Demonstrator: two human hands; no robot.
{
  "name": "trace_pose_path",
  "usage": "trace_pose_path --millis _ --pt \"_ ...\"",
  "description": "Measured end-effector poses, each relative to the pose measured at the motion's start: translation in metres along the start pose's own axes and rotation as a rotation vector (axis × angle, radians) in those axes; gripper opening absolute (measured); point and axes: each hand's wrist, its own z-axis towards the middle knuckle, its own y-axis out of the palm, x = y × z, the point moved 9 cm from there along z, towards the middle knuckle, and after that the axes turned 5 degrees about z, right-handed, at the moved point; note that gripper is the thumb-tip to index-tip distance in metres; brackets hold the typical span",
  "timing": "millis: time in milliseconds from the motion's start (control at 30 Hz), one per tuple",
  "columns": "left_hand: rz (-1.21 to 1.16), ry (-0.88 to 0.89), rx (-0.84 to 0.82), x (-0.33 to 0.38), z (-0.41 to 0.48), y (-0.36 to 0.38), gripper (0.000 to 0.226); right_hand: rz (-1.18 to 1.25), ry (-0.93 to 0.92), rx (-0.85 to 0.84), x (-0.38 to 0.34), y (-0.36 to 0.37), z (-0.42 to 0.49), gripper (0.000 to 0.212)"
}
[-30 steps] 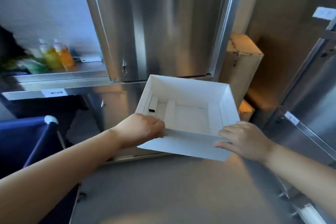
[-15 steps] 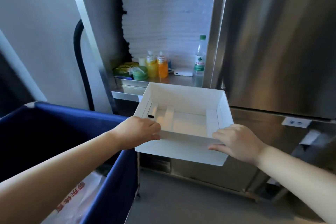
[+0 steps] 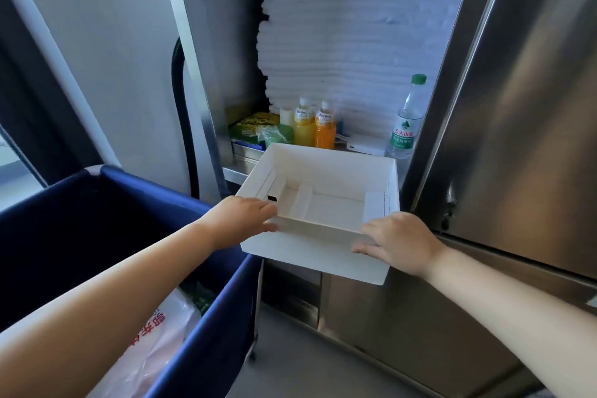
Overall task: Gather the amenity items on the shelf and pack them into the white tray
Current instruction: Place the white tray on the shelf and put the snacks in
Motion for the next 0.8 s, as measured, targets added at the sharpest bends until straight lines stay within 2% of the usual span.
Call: trace_pose_path --millis 133,333,567,633,700,767,800 --pt "-0.036 -0.008 0.038 -0.008 0.026 0.012 0.03 0.042 -0.004 -0.013 0.022 0.014 0.005 0.036" --pt "-0.158 -0.077 0.086 -0.039 0.03 0.027 0.028 0.097 -0.023 -0.011 0.013 0.033 0.032 0.036" --pt "-0.08 0.078 0.17 -0.04 0.038 0.024 0.023 0.063 0.002 -0.1 0.013 0.04 0.037 0.04" --pt "-0.059 0.13 0.212 -0.039 0.038 0.019 0.027 0.092 0.084 -0.205 0.017 0.045 0.038 0.045" --pt "-0.05 0.179 0.241 -0.036 0.039 0.016 0.031 0.234 0.256 -0.325 0.029 0.056 0.04 0.064" --pt "-0.067 0.22 0.262 -0.035 0.039 0.017 0.032 0.436 0.398 -0.334 0.044 0.065 0.052 0.075" --pt "-0.081 0.234 0.272 -0.035 0.039 0.018 0.031 0.428 0.433 -0.293 0.054 0.066 0.064 0.079"
